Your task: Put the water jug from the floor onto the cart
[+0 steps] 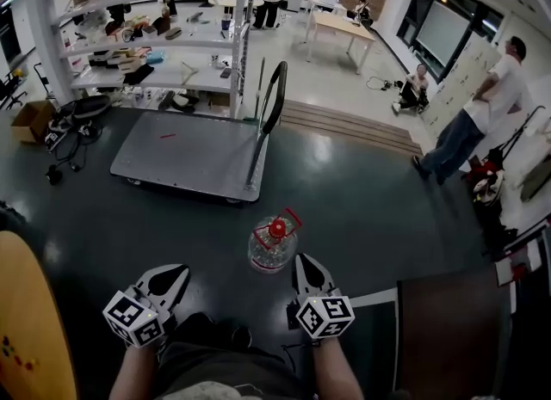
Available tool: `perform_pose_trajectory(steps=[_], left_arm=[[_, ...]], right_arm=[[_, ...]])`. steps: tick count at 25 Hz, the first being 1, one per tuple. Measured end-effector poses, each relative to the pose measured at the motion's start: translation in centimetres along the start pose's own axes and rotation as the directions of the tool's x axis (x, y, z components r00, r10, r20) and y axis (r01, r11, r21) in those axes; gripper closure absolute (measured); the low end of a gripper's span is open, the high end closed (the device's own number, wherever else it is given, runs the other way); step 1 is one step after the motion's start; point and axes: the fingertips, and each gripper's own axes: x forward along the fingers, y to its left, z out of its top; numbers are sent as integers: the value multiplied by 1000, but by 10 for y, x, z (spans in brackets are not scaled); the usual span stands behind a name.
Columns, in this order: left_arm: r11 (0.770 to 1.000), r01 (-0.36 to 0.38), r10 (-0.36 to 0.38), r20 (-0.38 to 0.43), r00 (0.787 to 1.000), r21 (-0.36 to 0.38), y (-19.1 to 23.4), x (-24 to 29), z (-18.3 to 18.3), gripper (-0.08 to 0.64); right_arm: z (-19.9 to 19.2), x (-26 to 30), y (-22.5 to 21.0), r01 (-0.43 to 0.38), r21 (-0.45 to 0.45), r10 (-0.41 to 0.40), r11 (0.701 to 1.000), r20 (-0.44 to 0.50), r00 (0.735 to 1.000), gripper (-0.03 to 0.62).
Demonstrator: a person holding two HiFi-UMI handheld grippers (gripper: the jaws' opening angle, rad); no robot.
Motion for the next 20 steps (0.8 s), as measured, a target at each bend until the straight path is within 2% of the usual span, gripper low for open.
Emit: perform_pose_trajectory(steps=[4,9,17,20], left_arm=[[1000,6,-6,-24,1000,-9,5,13,-6,552],[998,62,-63,-34,997,-14,24,43,-10,552],[992,121,-124,-85,989,-37,85,103,-8,552],[985,171,-168,-118,979,12,106,127,-12,552]], right_arm=[[-16,10,3,-6,-46,4,999,-48,999,603],[-37,28,0,15,-51,-20,999,-97,995,603],[-68,91,-21,88,-114,-110,990,-209,972,598],[-78,117,-28,119,-107,-142,987,-232,962,598]])
